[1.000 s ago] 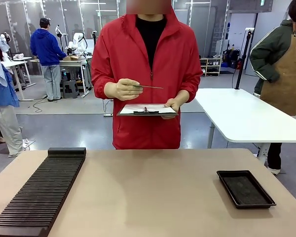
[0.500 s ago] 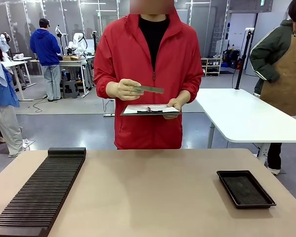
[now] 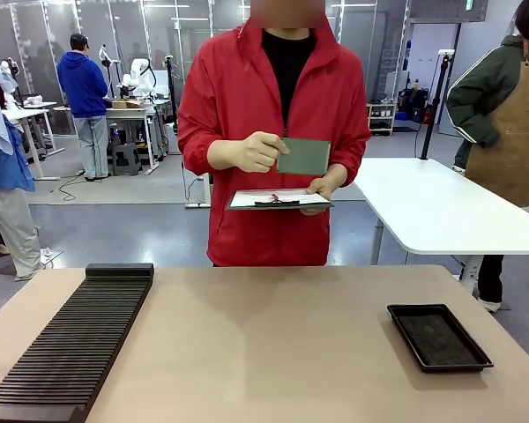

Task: Inspect the PCB.
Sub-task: Pick up the Blank PCB that the human is holding, then place the Blank PCB in the ESD tray.

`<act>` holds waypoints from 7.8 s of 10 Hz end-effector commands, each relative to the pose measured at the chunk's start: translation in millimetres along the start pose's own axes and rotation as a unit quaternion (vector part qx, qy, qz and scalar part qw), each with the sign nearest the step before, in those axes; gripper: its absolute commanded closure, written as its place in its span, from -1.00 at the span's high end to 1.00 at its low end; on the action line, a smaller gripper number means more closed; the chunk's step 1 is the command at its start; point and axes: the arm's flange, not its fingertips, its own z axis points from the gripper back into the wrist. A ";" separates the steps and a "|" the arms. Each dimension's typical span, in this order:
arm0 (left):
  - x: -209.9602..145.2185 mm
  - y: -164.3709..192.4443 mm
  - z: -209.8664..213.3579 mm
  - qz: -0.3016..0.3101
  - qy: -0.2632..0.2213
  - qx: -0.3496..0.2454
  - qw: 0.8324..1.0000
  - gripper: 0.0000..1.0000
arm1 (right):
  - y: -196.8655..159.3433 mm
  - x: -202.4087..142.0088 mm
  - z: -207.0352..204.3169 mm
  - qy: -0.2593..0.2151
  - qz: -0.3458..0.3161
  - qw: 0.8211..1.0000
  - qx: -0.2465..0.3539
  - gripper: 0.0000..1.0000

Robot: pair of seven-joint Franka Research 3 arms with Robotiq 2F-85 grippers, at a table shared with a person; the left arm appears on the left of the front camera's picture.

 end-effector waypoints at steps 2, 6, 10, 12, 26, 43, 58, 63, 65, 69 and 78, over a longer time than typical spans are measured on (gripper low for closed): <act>-1.4 -0.3 2.1 0.001 0.000 0.002 1.000 1.00 | 0.9 1.1 1.2 -0.005 0.011 1.000 0.009 1.00; -1.4 -0.3 2.1 0.001 0.000 0.002 1.000 1.00 | 0.9 1.1 1.2 -0.005 0.011 1.000 0.009 1.00; -1.4 -0.3 2.1 0.001 0.000 0.002 1.000 1.00 | 0.0 0.0 0.0 0.000 0.000 1.000 0.000 1.00; -1.4 -0.3 2.1 0.001 0.000 0.002 1.000 1.00 | 31.0 32.6 -34.6 0.045 -0.004 0.998 0.033 1.00; -1.4 -0.3 2.1 0.001 0.000 0.002 1.000 1.00 | 137.9 177.8 -289.2 0.143 -0.233 0.956 0.101 1.00; -1.4 -0.3 2.1 0.001 0.000 0.002 1.000 1.00 | 128.4 142.5 -333.3 0.156 -0.300 0.924 0.179 -1.00; -1.4 -0.3 2.1 0.001 0.000 0.002 1.000 1.00 | 119.6 138.0 -331.8 0.164 -0.294 0.925 0.176 -1.00; -1.4 -0.3 2.1 0.001 0.000 0.002 1.000 1.00 | 119.6 138.0 -331.8 0.164 -0.294 0.925 0.176 -1.00; -1.4 -0.3 2.1 0.001 0.000 0.002 1.000 1.00 | 119.6 138.0 -331.8 0.164 -0.294 0.925 0.176 -1.00; -1.4 -0.3 2.1 0.001 0.000 0.002 1.000 1.00 | 119.6 138.0 -331.8 0.164 -0.294 0.925 0.176 -1.00; -1.4 -0.3 2.1 0.001 0.000 0.002 1.000 1.00 | 40.3 118.1 -200.5 0.177 -0.145 0.971 0.064 -0.95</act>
